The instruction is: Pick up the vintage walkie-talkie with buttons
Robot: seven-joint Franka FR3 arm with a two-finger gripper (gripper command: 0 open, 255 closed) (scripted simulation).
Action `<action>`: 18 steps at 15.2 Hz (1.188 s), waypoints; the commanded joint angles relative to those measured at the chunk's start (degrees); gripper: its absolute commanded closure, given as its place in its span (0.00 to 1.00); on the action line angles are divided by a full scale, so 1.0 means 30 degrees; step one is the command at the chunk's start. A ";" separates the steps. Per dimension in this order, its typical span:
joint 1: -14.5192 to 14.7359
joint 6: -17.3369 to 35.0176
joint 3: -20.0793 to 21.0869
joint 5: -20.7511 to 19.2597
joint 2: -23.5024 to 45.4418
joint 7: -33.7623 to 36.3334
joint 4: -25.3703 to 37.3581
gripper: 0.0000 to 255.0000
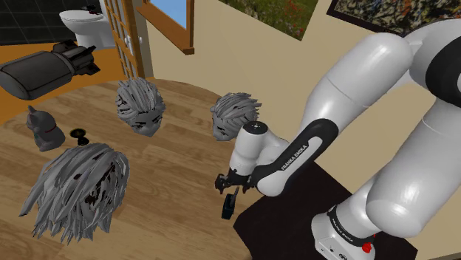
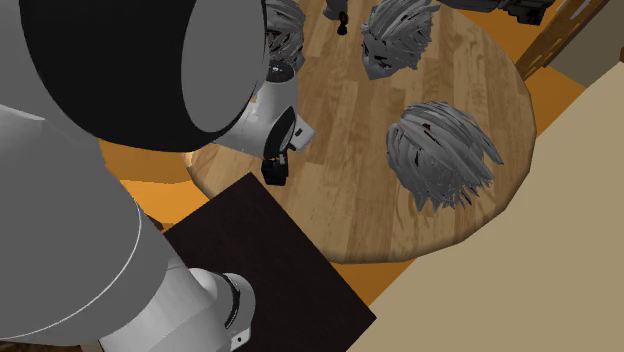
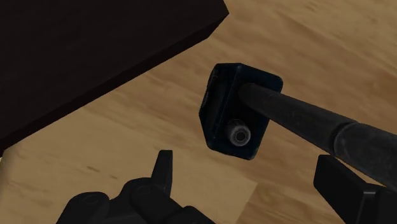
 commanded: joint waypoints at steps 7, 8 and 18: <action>0.1611 0.1604 -0.2111 -0.2003 0.2050 0.1369 0.0443 1.00; 0.1622 0.1602 -0.2113 -0.2005 0.2055 0.1379 0.0450 1.00; 0.1015 0.1080 -0.1352 -0.1468 0.1361 0.1037 0.0265 1.00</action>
